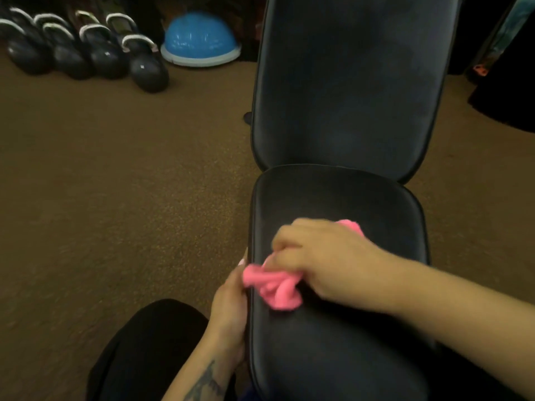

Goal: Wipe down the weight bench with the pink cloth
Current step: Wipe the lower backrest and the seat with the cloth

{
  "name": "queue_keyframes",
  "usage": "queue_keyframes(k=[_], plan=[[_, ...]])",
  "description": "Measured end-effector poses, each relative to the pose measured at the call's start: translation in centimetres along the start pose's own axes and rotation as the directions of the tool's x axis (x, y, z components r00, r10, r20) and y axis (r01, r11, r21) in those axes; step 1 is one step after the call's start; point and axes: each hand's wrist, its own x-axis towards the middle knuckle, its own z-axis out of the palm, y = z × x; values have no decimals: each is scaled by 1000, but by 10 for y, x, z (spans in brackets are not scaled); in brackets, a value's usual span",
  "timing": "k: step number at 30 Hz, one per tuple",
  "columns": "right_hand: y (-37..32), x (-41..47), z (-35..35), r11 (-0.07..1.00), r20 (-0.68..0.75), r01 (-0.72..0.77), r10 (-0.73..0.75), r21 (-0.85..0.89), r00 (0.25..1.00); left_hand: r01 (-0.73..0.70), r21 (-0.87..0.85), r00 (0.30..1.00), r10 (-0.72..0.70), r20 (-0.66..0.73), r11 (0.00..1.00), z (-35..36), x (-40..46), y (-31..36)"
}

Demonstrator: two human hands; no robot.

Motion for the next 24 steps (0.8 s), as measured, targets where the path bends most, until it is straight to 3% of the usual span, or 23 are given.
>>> queue_keyframes(k=[4, 6, 8, 10, 12, 16, 19, 21, 24], plan=[[35, 33, -13, 959, -121, -258, 243, -122, 962, 12, -17, 999, -12, -33, 1000, 1, 5, 3], [32, 58, -7, 941, -159, -313, 292, -130, 943, 15, 1, 998, -15, -59, 1000, 0, 5, 2], [18, 69, 0, 970, -167, -206, 184, -127, 969, -19, 59, 996, 23, -82, 998, 1, 5, 2], [4, 56, 4, 997, -72, -57, 53, -53, 996, -45, 104, 994, 55, -98, 994, 1, 6, 1], [3, 35, -3, 1000, 27, -10, 10, 7, 1000, -44, 75, 992, 53, -115, 996, 1, 6, 0], [48, 31, -20, 963, -49, -252, 249, -97, 967, 62, -61, 996, -66, -53, 996, -1, 9, 2], [64, 66, -22, 911, -121, -386, 370, -148, 921, 77, -47, 995, -80, -52, 996, -3, 12, 1], [51, 83, -15, 926, -131, -343, 325, -156, 937, 61, -31, 996, -63, -57, 998, -2, 13, 1], [19, 71, -6, 987, -55, -117, 112, -108, 992, 26, -1, 997, -26, -79, 1000, -2, 13, 0]])
